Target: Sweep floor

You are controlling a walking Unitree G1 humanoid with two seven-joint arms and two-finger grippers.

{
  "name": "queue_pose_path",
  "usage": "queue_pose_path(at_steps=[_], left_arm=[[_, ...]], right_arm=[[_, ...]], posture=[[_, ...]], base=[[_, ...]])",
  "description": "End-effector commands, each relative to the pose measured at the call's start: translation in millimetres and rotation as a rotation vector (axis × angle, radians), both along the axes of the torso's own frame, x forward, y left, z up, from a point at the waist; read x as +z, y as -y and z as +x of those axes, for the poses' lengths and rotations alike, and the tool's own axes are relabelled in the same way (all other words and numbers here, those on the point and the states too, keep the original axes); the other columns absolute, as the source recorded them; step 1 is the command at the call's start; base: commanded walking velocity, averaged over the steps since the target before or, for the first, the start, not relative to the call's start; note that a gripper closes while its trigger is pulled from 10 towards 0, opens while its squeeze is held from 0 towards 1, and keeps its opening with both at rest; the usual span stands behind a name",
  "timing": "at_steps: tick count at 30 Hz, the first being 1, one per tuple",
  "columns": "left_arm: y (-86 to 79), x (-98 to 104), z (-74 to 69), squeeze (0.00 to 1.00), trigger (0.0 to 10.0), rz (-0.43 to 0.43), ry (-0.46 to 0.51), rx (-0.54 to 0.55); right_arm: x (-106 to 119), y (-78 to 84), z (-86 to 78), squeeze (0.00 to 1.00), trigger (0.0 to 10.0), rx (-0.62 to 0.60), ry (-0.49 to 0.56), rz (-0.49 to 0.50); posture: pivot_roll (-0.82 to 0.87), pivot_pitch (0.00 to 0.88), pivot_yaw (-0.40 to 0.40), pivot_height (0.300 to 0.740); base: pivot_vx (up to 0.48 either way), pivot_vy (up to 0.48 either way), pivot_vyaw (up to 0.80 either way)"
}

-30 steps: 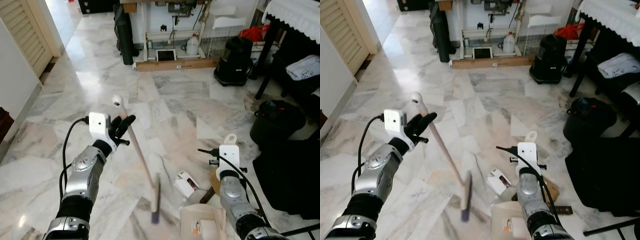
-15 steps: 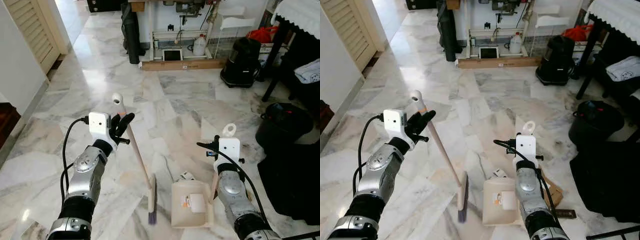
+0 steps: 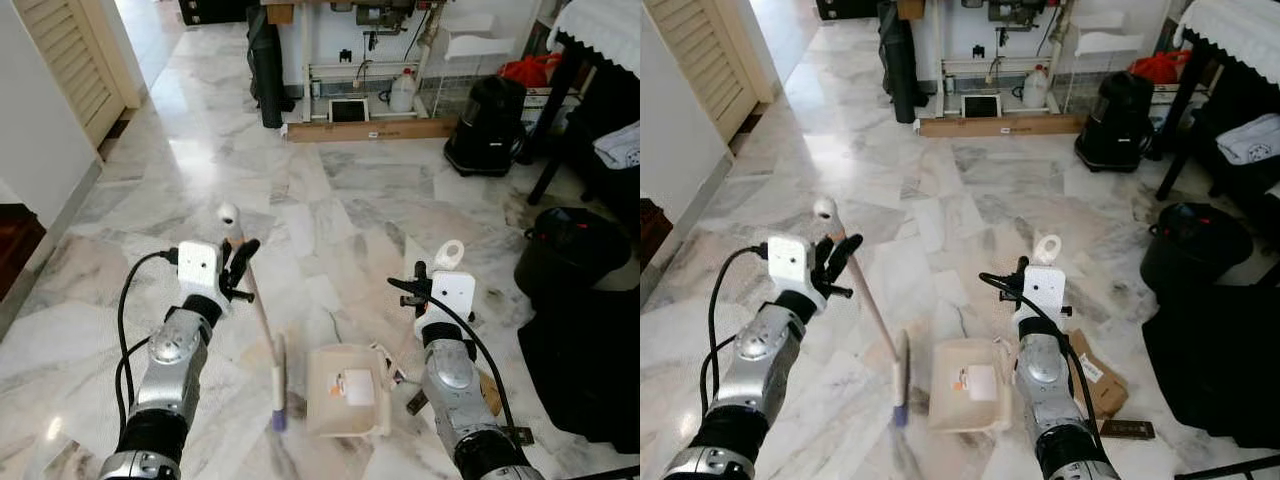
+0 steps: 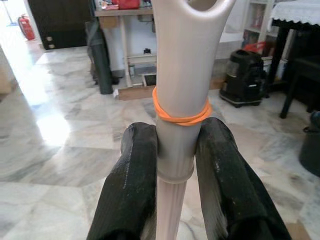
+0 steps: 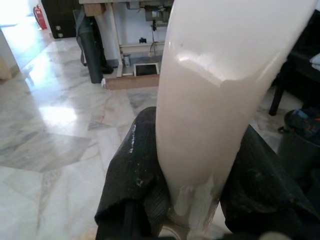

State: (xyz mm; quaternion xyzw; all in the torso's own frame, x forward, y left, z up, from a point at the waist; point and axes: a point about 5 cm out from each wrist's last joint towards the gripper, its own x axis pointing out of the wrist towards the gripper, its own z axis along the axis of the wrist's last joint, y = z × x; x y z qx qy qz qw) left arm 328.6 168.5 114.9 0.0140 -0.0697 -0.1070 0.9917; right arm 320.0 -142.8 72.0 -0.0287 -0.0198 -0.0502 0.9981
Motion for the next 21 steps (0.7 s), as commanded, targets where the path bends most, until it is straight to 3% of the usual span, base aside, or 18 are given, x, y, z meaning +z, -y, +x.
queue_pose_path(at_steps=[1, 9, 13, 21], left_arm=[[-3.5, 8, 1.5, 0.00, 10.0, 0.020, 0.048, 0.012], [-2.8, 8, 1.7, 0.00, 10.0, 0.045, 0.074, 0.031], [6.8, 3, -3.2, 0.00, 10.0, 0.087, 0.084, 0.002], [10.8, 0, -6.7, 0.00, 10.0, 0.072, 0.096, 0.041]], right_arm=[[19, -4.7, 8.3, 0.00, 10.0, 0.010, 0.087, 0.021], [24, -5.0, 11.3, 0.00, 10.0, 0.031, 0.102, 0.018], [22, -0.9, 7.8, 0.00, 10.0, 0.021, 0.106, 0.012], [23, -1.4, 5.6, 0.00, 10.0, 0.054, 0.113, 0.005]], posture=[[0.04, 0.000, 0.062, 0.740], [0.04, 0.000, 0.064, 0.740], [0.03, 0.000, 0.055, 0.740], [0.05, 0.000, 0.011, 0.740]], base=[[0.000, 0.000, 0.00], [0.000, 0.000, 0.00], [0.000, 0.000, 0.51], [0.000, 0.000, 0.72]])
